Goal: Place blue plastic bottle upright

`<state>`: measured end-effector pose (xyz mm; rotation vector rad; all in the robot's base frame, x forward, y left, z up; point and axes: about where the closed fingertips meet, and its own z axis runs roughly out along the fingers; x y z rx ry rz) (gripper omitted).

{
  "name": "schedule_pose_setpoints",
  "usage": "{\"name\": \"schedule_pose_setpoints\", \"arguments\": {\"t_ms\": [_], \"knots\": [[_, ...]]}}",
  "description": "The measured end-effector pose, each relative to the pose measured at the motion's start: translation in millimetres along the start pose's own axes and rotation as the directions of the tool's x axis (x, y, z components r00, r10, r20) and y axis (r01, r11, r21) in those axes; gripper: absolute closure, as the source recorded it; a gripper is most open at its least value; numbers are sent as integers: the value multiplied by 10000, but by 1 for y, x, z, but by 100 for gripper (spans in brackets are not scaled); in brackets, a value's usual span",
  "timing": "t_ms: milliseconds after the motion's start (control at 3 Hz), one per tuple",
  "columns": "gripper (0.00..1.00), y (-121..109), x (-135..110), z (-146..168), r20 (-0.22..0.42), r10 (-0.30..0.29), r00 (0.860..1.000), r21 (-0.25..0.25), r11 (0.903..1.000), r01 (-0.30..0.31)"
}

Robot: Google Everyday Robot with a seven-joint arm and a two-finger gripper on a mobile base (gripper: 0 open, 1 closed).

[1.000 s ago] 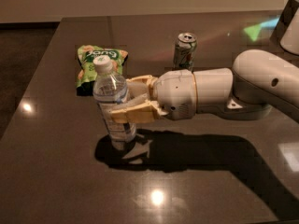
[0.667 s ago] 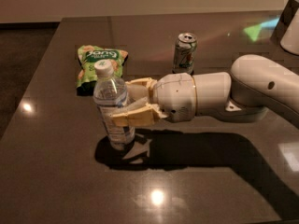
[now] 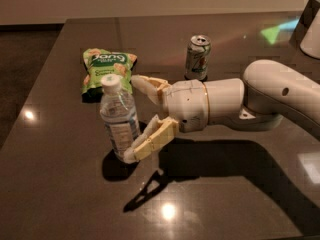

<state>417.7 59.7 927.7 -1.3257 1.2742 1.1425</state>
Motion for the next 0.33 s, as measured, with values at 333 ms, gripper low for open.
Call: {"name": "schedule_pose_setpoints", "arguments": {"t_ms": [333], "knots": [[0,0,0,0,0,-1,10000,-1,10000,1]]}}
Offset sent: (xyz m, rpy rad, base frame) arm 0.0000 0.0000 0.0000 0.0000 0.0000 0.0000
